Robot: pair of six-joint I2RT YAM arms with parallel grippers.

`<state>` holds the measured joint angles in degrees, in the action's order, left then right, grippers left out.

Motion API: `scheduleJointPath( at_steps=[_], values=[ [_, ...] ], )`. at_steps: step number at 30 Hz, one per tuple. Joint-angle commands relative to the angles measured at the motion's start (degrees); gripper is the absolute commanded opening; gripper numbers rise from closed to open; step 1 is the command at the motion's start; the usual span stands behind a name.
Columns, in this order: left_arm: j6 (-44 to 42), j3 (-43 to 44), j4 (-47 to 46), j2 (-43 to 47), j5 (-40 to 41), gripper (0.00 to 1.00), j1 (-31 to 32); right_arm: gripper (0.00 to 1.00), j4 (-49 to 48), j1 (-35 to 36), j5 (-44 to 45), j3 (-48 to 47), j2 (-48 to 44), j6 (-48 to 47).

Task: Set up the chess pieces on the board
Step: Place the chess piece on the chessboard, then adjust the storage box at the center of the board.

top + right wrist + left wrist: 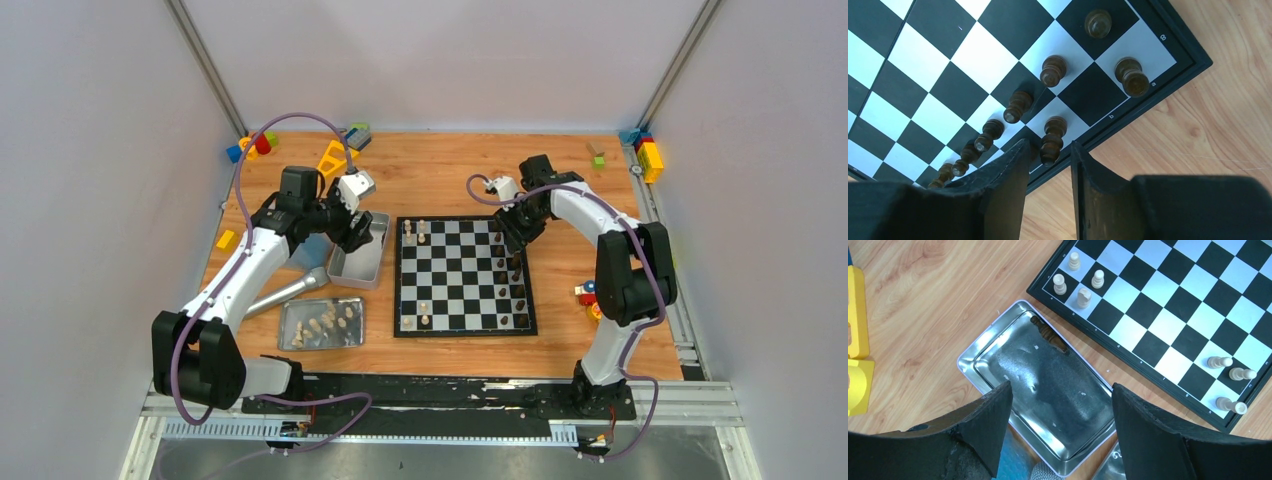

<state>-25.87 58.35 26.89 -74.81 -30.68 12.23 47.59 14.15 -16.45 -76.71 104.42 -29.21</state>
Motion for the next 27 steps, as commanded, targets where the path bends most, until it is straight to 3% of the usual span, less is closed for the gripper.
scheduleJointPath(
  at_steps=[1, 6, 13, 21, 27],
  values=[
    [-0.17, 1.73, -0.55, 0.58, 0.68, 0.80, -0.62, 0.40, -0.98, -0.11, 0.65, -0.66, -2.20, -0.29],
    [-0.62, 1.25, -0.81, 0.65, 2.36, 0.80, -0.66, 0.49, 0.54, -0.10, -0.52, -3.61, -3.55, 0.44],
    [-2.38, 2.33, 3.42, -3.06, 6.94, 0.81, -0.72, 0.54, 1.97, -0.11, -2.17, -9.61, -6.22, 1.77],
    [0.93, 9.64, 5.87, -15.46, 22.37, 0.80, -0.72, 0.54, 2.06, -0.06, -4.58, -10.05, -9.48, 3.35],
    [-2.27, 19.39, 10.50, -26.83, 27.60, 0.75, -0.72, 0.54, 1.91, -0.06, -5.20, -6.78, -11.33, 3.26]
  ],
)
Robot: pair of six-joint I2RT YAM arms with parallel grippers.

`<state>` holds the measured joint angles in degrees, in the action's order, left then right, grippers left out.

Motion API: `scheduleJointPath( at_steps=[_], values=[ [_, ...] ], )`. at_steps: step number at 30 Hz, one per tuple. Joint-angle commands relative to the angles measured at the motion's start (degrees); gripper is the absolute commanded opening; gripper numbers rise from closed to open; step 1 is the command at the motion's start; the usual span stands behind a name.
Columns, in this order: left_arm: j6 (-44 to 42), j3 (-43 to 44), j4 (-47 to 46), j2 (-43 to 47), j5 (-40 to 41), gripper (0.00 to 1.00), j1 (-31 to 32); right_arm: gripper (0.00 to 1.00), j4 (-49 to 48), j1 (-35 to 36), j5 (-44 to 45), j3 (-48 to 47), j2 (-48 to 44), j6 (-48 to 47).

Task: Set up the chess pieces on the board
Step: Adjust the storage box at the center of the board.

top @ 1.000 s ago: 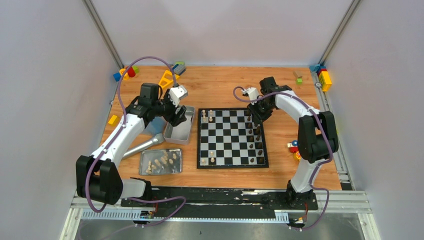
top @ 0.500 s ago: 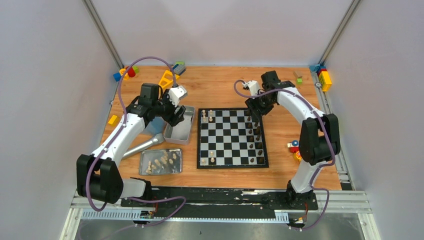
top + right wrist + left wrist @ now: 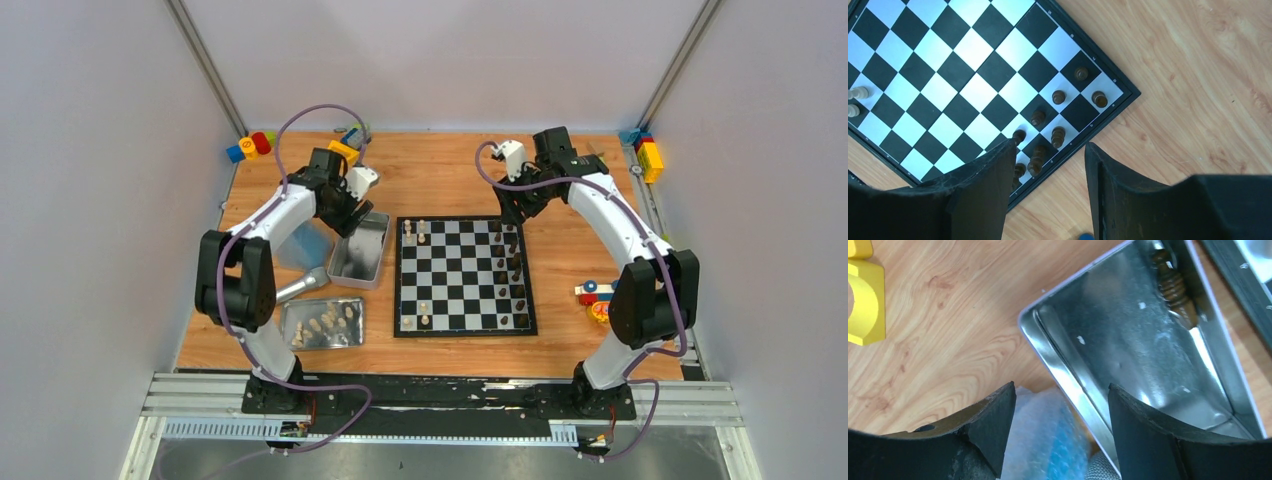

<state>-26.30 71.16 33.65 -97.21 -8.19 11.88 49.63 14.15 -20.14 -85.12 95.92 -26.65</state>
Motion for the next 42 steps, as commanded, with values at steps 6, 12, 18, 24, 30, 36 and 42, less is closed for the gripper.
scheduleJointPath(
  at_steps=[6, 12, 18, 24, 30, 36, 42],
  values=[
    [-5.11, 12.87, 11.38, -10.86, 3.38, 0.54, -0.37, 0.52, -0.64, -0.08, -1.57, 4.40, -3.95, 0.24],
    [-9.53, 16.90, 17.11, -14.26, 2.65, 0.38, -0.37, 0.51, -1.62, -0.04, -1.81, 6.33, -4.46, 0.08],
    [-15.40, 18.65, 19.06, -15.89, 5.56, 0.23, -0.37, 0.50, -2.01, -0.06, -2.03, 7.24, -5.18, 0.20],
    [-21.86, 18.82, 18.56, -16.17, 7.96, 0.14, -0.37, 0.50, -2.04, -0.04, -2.25, 7.38, -4.96, 0.53],
    [-28.18, 19.12, 16.77, -16.69, 8.01, 0.01, -0.35, 0.49, -2.11, -0.04, -2.74, 7.38, -4.40, 1.00],
    [-37.33, 18.55, 14.01, -16.07, 6.32, 0.00, -0.20, 0.49, -2.04, -0.03, -2.53, 7.38, -4.51, 1.25],
    [-43.64, 16.11, 13.44, -12.57, 2.19, 0.00, 2.73, 0.49, -2.03, -0.04, -2.29, 7.54, -4.83, 1.44]
  ],
)
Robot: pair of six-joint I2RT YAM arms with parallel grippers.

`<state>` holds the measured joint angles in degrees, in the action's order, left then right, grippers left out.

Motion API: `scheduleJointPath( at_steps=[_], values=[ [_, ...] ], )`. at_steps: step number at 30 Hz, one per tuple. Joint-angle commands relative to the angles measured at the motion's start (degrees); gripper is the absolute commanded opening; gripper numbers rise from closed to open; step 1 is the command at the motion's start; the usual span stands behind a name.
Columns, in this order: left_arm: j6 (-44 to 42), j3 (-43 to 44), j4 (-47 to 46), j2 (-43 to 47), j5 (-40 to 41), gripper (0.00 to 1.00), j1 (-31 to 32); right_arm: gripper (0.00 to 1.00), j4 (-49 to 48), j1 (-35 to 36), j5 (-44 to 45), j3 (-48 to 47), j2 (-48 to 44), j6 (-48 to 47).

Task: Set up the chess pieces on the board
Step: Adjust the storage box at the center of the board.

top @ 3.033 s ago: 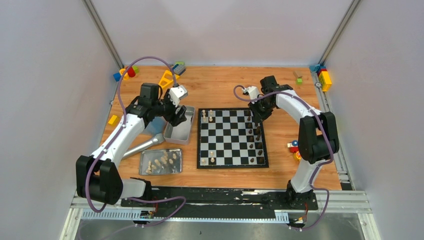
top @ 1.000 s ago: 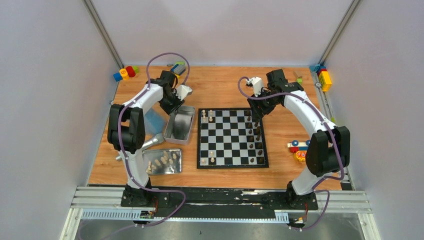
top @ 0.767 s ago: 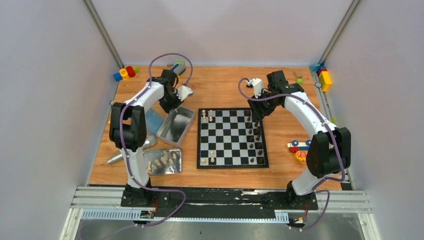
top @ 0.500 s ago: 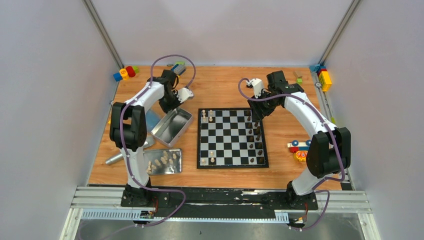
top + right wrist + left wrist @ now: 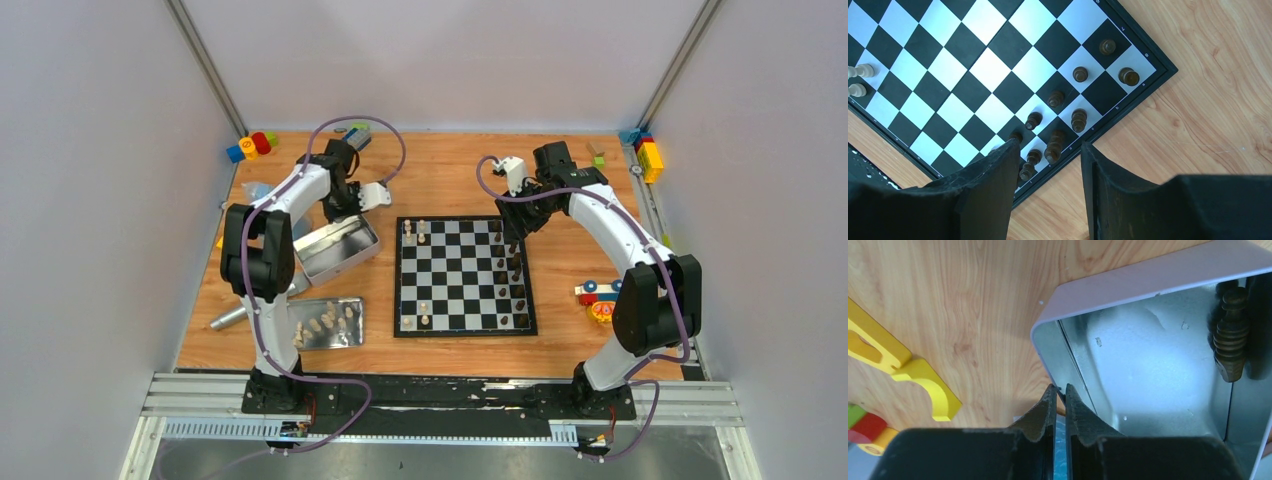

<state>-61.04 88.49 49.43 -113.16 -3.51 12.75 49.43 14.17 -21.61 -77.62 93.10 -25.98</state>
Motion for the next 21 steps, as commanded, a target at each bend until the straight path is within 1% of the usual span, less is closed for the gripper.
scheduleJointPath(
  at_steps=[1, 5, 7, 11, 12, 14, 16, 20, 21],
  values=[
    [-9.66, -2.58, -2.63, 3.83, -2.61, 0.00, 3.01, 0.49, -1.80, -0.06, -0.85, 0.02, -1.94, 0.84],
    [-14.44, -6.99, -3.95, 6.22, -1.85, 0.01, 6.13, 0.49, -1.82, -0.05, -0.84, 0.17, -1.83, 0.75],
    [-16.06, -8.52, -4.30, 6.92, -1.59, 0.04, 7.15, 0.49, -1.96, -0.10, -0.93, 0.29, -1.74, 0.71],
    [-16.40, -10.45, -6.81, 8.59, -1.37, 0.16, 8.05, 0.49, -2.00, -0.05, -1.03, 0.75, -1.69, 0.68],
    [-14.99, -10.62, -7.60, 9.26, -0.81, 0.22, 8.06, 0.49, -2.05, -0.05, -1.01, 0.91, -1.69, 0.62],
    [-11.85, -10.25, -9.70, 9.70, 0.79, 0.28, 7.97, 0.49, -2.21, -0.08, -1.15, 1.07, -1.78, 0.59],
    [-7.85, -9.26, -9.76, 10.17, 2.25, 0.32, 7.65, 0.49, -2.19, -0.03, -1.23, 1.07, -1.78, 0.59],
    [-0.31, -9.39, -9.25, 12.90, 0.72, 0.41, 4.56, 0.49, -2.36, -0.06, -1.66, 1.22, -2.06, 0.58],
    [2.21, -9.78, -9.35, 13.55, 0.04, 0.44, 4.04, 0.49, -2.40, -0.11, -1.69, 1.37, -2.09, 0.58]
  ],
)
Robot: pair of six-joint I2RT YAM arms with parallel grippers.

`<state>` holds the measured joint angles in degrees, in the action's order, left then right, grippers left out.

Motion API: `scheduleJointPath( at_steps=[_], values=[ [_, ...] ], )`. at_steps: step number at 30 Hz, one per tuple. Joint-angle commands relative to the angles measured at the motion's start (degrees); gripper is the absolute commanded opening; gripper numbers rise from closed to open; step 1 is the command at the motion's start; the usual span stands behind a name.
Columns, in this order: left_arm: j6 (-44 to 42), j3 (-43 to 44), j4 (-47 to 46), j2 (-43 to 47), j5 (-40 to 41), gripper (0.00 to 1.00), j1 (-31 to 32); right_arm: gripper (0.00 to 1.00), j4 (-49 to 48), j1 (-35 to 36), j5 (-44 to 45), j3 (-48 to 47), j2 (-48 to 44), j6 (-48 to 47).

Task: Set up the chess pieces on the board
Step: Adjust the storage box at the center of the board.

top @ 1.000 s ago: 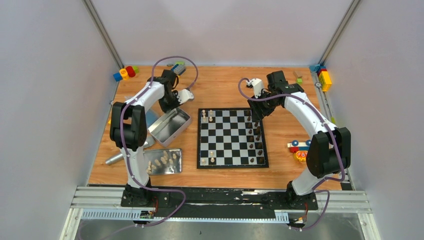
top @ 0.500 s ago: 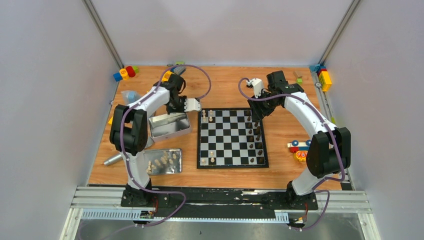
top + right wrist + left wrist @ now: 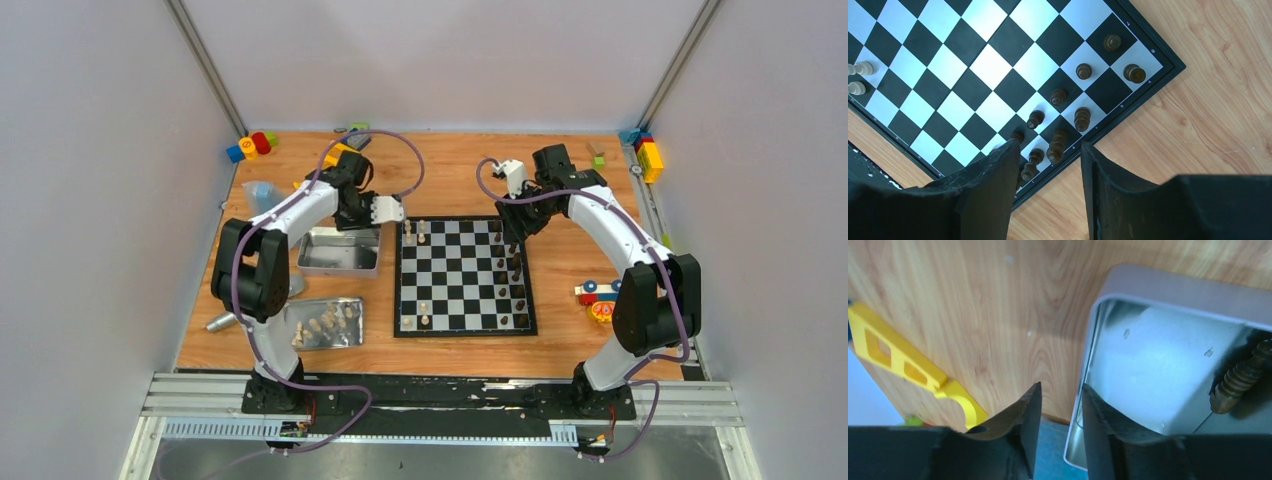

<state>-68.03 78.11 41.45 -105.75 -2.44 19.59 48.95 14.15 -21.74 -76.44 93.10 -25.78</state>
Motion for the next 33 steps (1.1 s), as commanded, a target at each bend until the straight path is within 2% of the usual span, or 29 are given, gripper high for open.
scheduleJointPath(
  at_steps=[1, 6, 15, 21, 33],
  values=[
    [10.45, -0.09, -1.48, 7.64, -1.36, 0.46, -4.10, 0.49, -2.00, -0.08, -1.56, 0.28, -2.13, 0.38],
    [22.19, -2.84, -0.45, 13.00, -1.71, 0.57, -8.21, 0.49, -1.96, -0.02, -1.99, 0.33, -2.30, 0.29],
    [35.98, -7.11, 6.33, 16.07, -1.81, 0.59, -13.85, 0.49, -2.00, -0.01, -3.27, 0.59, -2.59, 0.63],
    [39.41, -8.69, 7.51, 14.10, -1.27, 0.58, -16.35, 0.49, -2.27, 0.04, -3.58, 1.94, -3.32, 0.74],
    [40.31, -12.26, 4.42, 10.76, 1.56, 0.55, -19.15, 0.48, -2.53, 0.01, -4.30, 3.21, -3.53, 0.78]
  ],
)
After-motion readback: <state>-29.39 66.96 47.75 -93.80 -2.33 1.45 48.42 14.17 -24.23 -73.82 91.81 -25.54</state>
